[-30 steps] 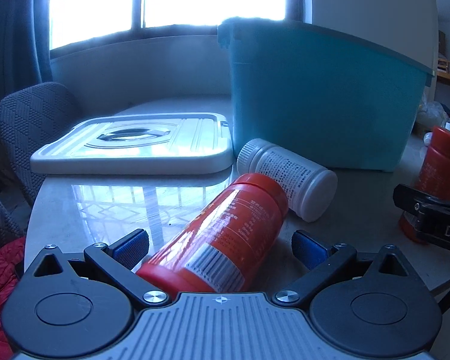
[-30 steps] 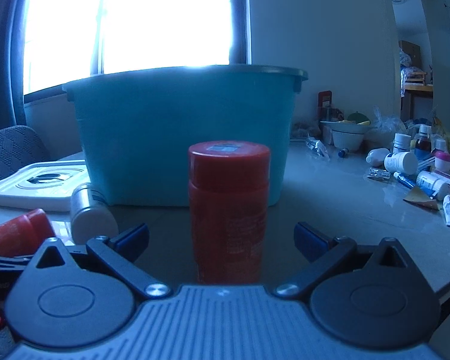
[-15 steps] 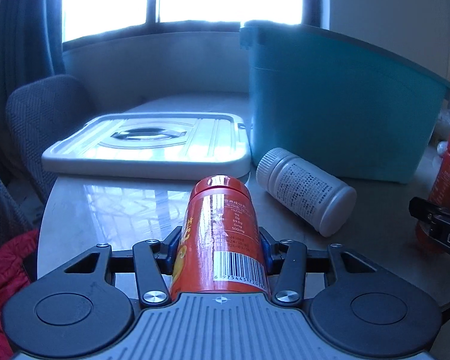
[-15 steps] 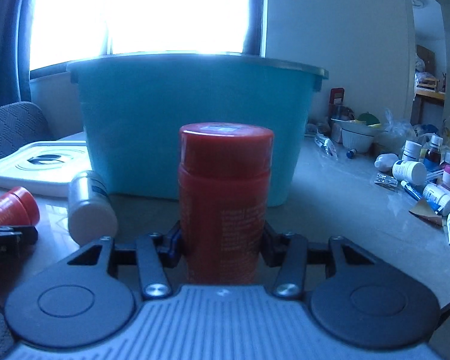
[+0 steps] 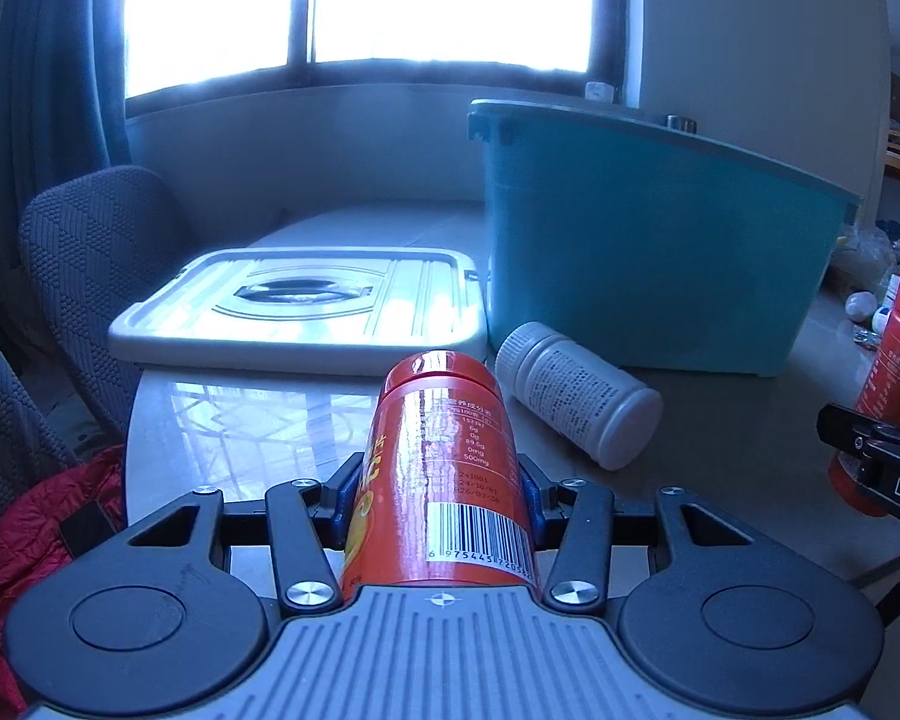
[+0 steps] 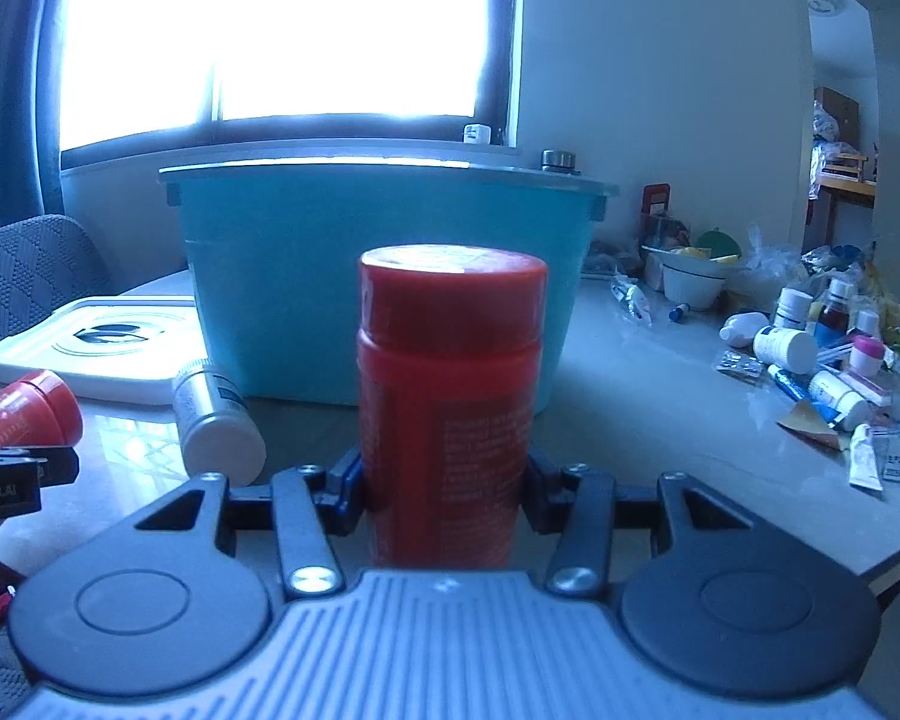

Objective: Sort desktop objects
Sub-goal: 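Lift both red bottles and carry them over the teal tub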

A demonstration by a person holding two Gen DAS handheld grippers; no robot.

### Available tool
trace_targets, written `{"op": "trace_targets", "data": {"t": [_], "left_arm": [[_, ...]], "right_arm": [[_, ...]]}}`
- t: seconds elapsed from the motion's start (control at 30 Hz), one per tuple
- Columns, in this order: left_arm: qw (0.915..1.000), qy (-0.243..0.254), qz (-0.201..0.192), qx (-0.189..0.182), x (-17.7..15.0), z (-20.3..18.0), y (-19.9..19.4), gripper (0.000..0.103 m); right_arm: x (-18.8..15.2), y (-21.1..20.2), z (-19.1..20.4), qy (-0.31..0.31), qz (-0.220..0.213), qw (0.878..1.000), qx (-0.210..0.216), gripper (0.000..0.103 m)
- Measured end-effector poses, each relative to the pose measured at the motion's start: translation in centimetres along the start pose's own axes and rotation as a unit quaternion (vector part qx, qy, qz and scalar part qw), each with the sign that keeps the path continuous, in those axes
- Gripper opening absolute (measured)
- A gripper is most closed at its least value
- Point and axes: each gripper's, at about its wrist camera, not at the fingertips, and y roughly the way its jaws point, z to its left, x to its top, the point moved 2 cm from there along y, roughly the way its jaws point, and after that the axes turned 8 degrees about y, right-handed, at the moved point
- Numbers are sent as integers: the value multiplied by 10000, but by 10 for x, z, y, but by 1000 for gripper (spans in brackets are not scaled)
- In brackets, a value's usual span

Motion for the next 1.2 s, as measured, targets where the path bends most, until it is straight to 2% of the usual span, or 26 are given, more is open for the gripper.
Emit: {"op": "trace_targets", "data": {"t": [0.57,0.87,1.2], "left_arm": [[9996,78,-252,-16,6,-18,-59,50],[9992,111,-389,-35,33,-26,-82,50],[9983,74,-566,-91,80,-33,-83,50]], "right_arm": [[13,-57,-18,195,-171,9997,43,50],[34,-69,-27,326,-137,9994,44,50],[68,-66,-31,332,-312,9990,24,50]]}}
